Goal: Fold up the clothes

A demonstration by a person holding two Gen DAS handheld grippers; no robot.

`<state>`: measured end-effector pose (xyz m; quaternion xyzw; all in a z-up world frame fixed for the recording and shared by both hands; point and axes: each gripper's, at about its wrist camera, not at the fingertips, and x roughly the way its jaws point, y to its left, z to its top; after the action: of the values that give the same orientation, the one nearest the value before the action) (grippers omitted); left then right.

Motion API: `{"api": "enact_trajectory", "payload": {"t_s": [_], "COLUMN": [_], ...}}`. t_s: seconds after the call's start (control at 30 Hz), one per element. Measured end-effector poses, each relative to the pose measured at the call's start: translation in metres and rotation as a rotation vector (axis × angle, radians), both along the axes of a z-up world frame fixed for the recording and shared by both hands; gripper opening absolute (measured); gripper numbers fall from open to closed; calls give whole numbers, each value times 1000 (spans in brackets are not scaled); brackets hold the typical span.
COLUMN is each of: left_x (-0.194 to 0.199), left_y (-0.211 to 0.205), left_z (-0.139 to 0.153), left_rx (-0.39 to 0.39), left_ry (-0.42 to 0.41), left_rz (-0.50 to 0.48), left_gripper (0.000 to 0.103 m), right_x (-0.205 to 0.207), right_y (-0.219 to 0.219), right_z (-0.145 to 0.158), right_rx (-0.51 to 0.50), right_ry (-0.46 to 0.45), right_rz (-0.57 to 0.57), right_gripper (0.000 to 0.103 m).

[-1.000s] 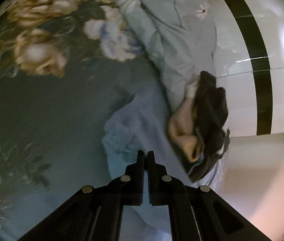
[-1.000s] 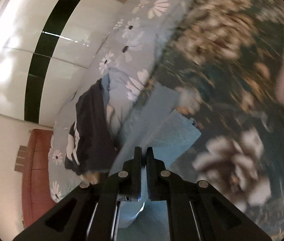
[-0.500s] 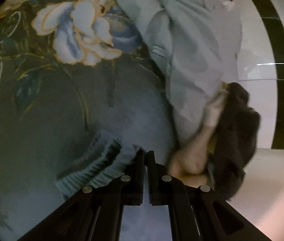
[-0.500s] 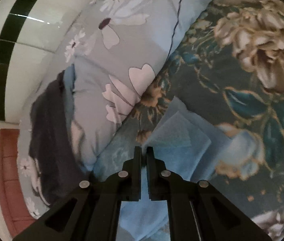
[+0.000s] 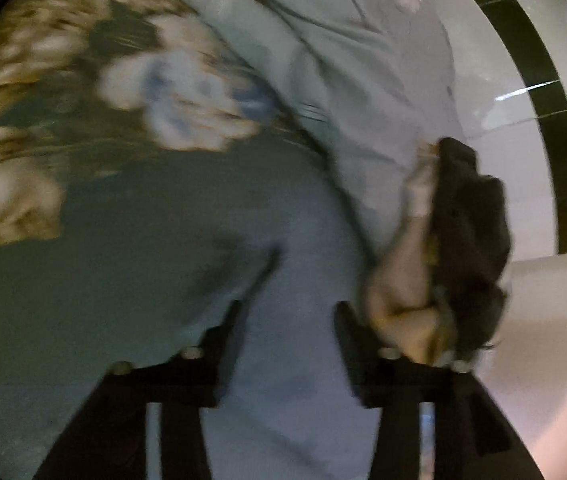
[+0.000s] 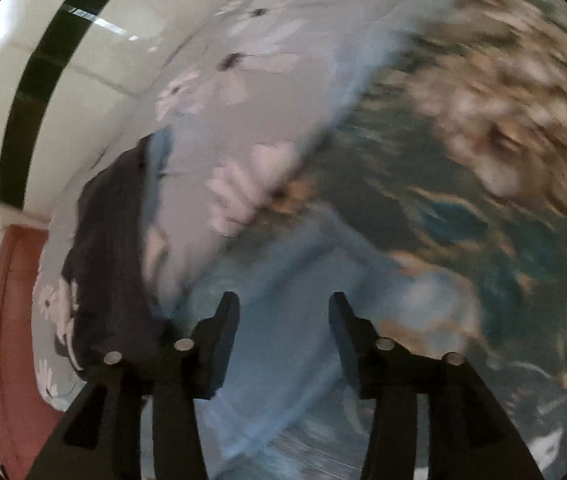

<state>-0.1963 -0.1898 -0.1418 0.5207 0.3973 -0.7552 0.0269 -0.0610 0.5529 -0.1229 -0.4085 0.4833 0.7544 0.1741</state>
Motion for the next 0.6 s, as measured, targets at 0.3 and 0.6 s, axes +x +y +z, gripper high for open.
{"api": "enact_trajectory", "payload": {"t_s": [0.3,0.6], "left_x": [41,19], "left_y": [-1,20], "left_z": [-64,-57], "left_rx": [148,116], "left_ry": [-107,-57], "left_rz": [131,119], "left_gripper": [57,56], "right_x": [10,-11], "right_y": [0,-9], "right_z": [-54,-54], "right_rx": [-215,-165], "right_ry": [35,25], "right_rz": [-131,-163], "right_gripper": [49,11]}}
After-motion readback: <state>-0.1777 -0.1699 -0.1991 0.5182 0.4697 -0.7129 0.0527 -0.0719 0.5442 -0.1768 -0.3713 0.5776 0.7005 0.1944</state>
